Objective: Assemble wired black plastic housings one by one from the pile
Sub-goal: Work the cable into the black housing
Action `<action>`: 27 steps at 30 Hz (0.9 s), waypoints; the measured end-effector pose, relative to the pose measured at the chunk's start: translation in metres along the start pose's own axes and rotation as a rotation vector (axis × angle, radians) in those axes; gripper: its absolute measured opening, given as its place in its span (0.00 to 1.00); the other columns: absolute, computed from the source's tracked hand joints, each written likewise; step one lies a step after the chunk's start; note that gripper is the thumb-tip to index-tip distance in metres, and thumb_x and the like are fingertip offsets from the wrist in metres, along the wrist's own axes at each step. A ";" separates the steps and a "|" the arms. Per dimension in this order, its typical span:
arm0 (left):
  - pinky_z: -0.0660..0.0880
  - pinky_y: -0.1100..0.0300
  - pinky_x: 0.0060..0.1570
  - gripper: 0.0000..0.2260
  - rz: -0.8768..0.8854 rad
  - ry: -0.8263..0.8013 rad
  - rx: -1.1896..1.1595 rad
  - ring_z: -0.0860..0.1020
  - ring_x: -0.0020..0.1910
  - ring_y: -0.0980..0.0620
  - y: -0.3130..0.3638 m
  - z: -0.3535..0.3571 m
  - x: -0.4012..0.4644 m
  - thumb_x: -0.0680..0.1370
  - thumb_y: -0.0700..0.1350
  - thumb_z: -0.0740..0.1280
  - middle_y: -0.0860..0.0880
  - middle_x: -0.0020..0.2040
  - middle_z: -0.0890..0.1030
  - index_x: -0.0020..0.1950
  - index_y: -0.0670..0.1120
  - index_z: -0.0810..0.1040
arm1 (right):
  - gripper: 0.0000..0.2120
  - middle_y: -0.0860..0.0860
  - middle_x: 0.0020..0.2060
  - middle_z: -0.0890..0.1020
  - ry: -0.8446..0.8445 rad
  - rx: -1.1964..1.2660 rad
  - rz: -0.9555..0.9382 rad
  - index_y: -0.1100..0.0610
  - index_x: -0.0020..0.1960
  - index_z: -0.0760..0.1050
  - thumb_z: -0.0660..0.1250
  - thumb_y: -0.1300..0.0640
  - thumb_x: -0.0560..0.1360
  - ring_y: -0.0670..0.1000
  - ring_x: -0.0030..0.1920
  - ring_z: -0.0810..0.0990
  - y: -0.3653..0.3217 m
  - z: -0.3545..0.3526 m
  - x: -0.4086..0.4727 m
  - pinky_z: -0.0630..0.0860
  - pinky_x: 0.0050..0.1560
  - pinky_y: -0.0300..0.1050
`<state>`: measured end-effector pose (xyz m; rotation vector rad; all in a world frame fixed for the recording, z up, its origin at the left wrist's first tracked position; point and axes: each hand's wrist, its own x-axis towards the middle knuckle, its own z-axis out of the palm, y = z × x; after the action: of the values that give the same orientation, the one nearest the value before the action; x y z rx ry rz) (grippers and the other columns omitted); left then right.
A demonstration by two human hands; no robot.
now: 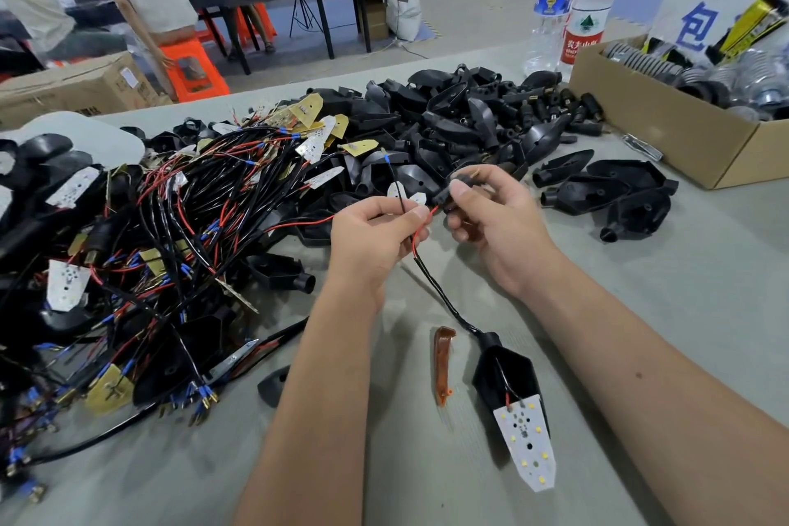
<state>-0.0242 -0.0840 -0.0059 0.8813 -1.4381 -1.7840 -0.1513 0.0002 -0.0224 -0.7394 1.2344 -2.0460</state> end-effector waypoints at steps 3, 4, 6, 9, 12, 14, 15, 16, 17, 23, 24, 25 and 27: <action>0.81 0.63 0.39 0.03 0.029 0.008 -0.002 0.81 0.34 0.50 -0.002 0.003 -0.001 0.75 0.32 0.75 0.42 0.40 0.87 0.46 0.37 0.82 | 0.02 0.53 0.38 0.84 -0.099 -0.055 0.001 0.58 0.53 0.72 0.65 0.64 0.83 0.52 0.33 0.81 0.002 0.004 -0.002 0.74 0.29 0.40; 0.80 0.64 0.38 0.04 0.046 0.012 -0.005 0.81 0.34 0.51 -0.002 0.005 -0.001 0.75 0.32 0.75 0.43 0.41 0.87 0.45 0.37 0.81 | 0.02 0.55 0.39 0.84 -0.107 -0.052 0.000 0.58 0.54 0.71 0.64 0.63 0.83 0.53 0.33 0.82 0.002 0.004 -0.002 0.75 0.29 0.40; 0.77 0.66 0.34 0.06 0.086 0.035 0.023 0.80 0.32 0.54 -0.004 0.006 -0.003 0.74 0.33 0.76 0.44 0.40 0.87 0.44 0.39 0.81 | 0.02 0.57 0.41 0.84 -0.094 -0.025 0.006 0.57 0.55 0.70 0.62 0.62 0.84 0.54 0.34 0.84 0.001 0.003 -0.002 0.74 0.29 0.41; 0.78 0.62 0.40 0.05 0.074 0.049 -0.036 0.81 0.38 0.51 0.002 0.005 -0.001 0.77 0.37 0.75 0.39 0.45 0.87 0.50 0.40 0.81 | 0.03 0.58 0.44 0.85 -0.108 0.052 0.074 0.51 0.55 0.69 0.61 0.58 0.86 0.54 0.36 0.83 -0.002 0.003 -0.002 0.71 0.28 0.39; 0.81 0.55 0.52 0.07 0.000 -0.064 -0.352 0.83 0.44 0.49 0.016 -0.004 0.003 0.83 0.43 0.66 0.43 0.48 0.86 0.58 0.42 0.79 | 0.02 0.61 0.42 0.85 -0.121 0.084 0.123 0.49 0.57 0.68 0.59 0.56 0.87 0.51 0.31 0.79 -0.004 0.003 -0.003 0.66 0.26 0.37; 0.82 0.55 0.51 0.08 0.047 -0.094 -0.432 0.84 0.42 0.50 0.021 -0.010 0.006 0.85 0.44 0.62 0.47 0.46 0.86 0.57 0.43 0.80 | 0.03 0.58 0.36 0.83 -0.091 0.093 0.118 0.51 0.59 0.67 0.58 0.57 0.87 0.50 0.29 0.75 -0.004 0.003 -0.003 0.64 0.25 0.36; 0.82 0.56 0.50 0.09 0.074 -0.086 -0.398 0.83 0.41 0.50 0.021 -0.011 0.006 0.86 0.44 0.62 0.48 0.44 0.86 0.55 0.44 0.81 | 0.03 0.57 0.35 0.82 -0.080 0.099 0.118 0.52 0.59 0.67 0.58 0.58 0.87 0.49 0.28 0.74 -0.005 0.003 -0.003 0.65 0.25 0.36; 0.81 0.58 0.47 0.09 0.093 -0.065 -0.322 0.83 0.38 0.52 0.020 -0.011 0.005 0.86 0.43 0.62 0.49 0.41 0.85 0.53 0.44 0.82 | 0.03 0.56 0.34 0.81 -0.071 0.106 0.119 0.52 0.59 0.67 0.58 0.58 0.87 0.49 0.28 0.74 -0.004 0.003 -0.003 0.65 0.26 0.36; 0.80 0.60 0.43 0.09 0.109 -0.038 -0.203 0.81 0.35 0.54 0.017 -0.011 0.004 0.85 0.42 0.63 0.50 0.38 0.84 0.52 0.44 0.83 | 0.02 0.56 0.34 0.81 -0.064 0.109 0.116 0.52 0.58 0.67 0.58 0.58 0.87 0.50 0.28 0.74 -0.004 0.004 -0.003 0.65 0.26 0.37; 0.70 0.61 0.35 0.06 0.209 -0.055 0.282 0.72 0.29 0.55 0.001 -0.005 0.002 0.79 0.37 0.72 0.50 0.29 0.78 0.44 0.44 0.88 | 0.02 0.58 0.35 0.83 -0.026 0.103 0.094 0.56 0.56 0.65 0.59 0.59 0.87 0.50 0.27 0.75 0.000 0.003 -0.001 0.67 0.25 0.38; 0.71 0.63 0.35 0.06 0.228 -0.062 0.284 0.72 0.29 0.55 0.001 -0.004 0.001 0.78 0.37 0.72 0.51 0.29 0.78 0.44 0.43 0.88 | 0.03 0.58 0.35 0.83 -0.027 0.101 0.092 0.57 0.55 0.66 0.58 0.59 0.87 0.50 0.27 0.75 0.000 0.003 -0.001 0.66 0.25 0.38; 0.71 0.64 0.34 0.05 0.241 -0.064 0.288 0.73 0.29 0.55 0.001 -0.003 0.001 0.78 0.37 0.73 0.51 0.29 0.79 0.44 0.43 0.88 | 0.03 0.58 0.35 0.83 -0.029 0.095 0.092 0.58 0.54 0.66 0.58 0.59 0.87 0.50 0.27 0.74 0.001 0.003 -0.001 0.66 0.25 0.37; 0.72 0.64 0.34 0.05 0.251 -0.064 0.285 0.73 0.30 0.54 -0.001 -0.003 0.002 0.77 0.37 0.73 0.48 0.32 0.80 0.43 0.42 0.88 | 0.06 0.57 0.35 0.82 -0.030 0.067 0.099 0.58 0.52 0.67 0.58 0.58 0.87 0.49 0.27 0.72 0.001 0.003 -0.001 0.63 0.24 0.37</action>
<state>-0.0229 -0.0866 -0.0071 0.7482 -1.7901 -1.4559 -0.1487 -0.0013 -0.0225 -0.6624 1.1573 -1.9792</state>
